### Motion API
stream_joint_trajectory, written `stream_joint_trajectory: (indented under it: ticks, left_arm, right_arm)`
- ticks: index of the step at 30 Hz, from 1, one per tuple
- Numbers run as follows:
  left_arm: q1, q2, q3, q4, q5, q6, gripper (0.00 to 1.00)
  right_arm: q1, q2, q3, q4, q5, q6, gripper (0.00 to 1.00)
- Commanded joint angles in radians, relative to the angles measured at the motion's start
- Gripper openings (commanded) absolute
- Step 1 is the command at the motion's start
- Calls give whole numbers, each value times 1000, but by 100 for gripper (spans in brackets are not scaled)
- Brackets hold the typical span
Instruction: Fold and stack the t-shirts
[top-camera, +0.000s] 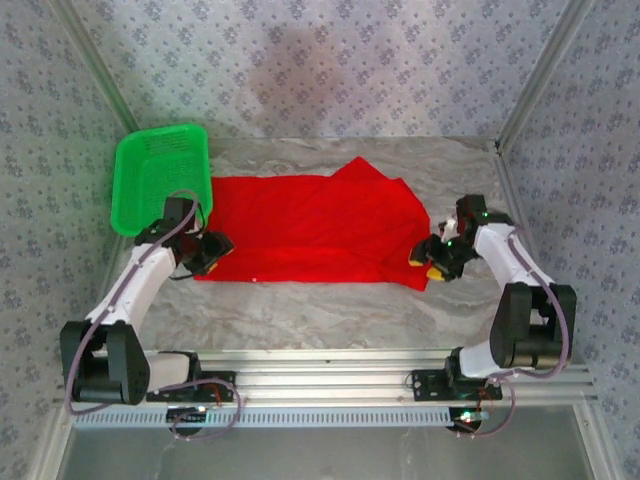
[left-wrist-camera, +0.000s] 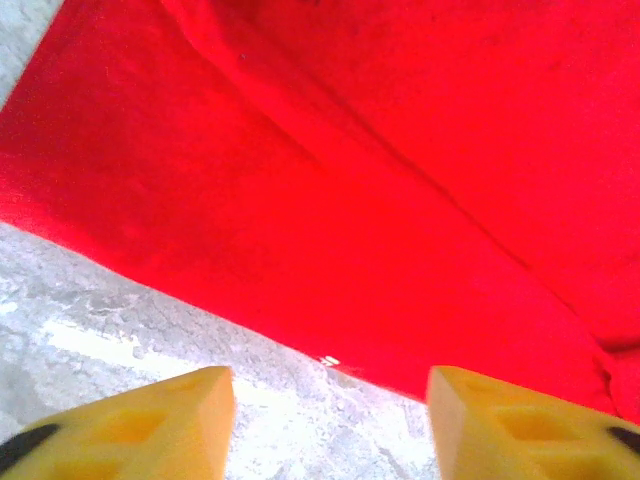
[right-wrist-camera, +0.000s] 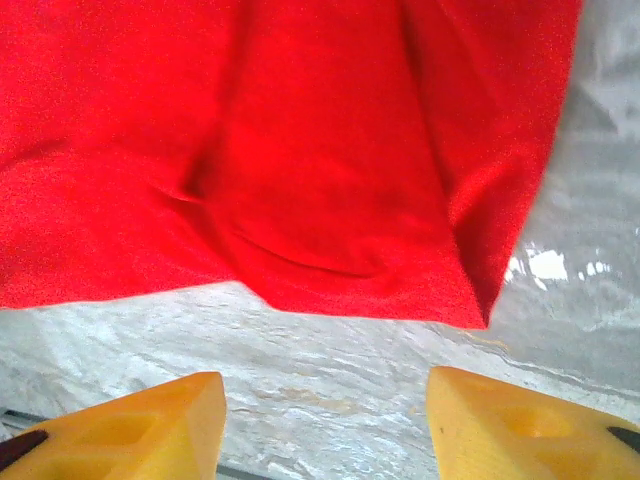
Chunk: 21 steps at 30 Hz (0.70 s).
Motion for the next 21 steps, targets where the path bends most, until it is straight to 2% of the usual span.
stream_joint_trajectory:
  ticks: [1, 8, 13, 18, 21]
  left_arm:
    - [-13, 66, -5, 121, 10, -32, 44]
    - [-16, 232, 37, 202, -12, -21, 36]
    - [-13, 343, 44, 190, -68, -9, 29]
    - [4, 390, 13, 166, -125, -25, 26]
    - [20, 406, -13, 161, -147, -23, 25]
  right_arm:
    - [14, 25, -39, 79, 8, 44, 54]
    - [19, 122, -54, 159, 67, 57, 43]
    - [22, 179, -44, 148, 179, 85, 24]
    - [26, 137, -64, 104, 336, 116, 1]
    - [24, 91, -76, 67, 400, 115, 0]
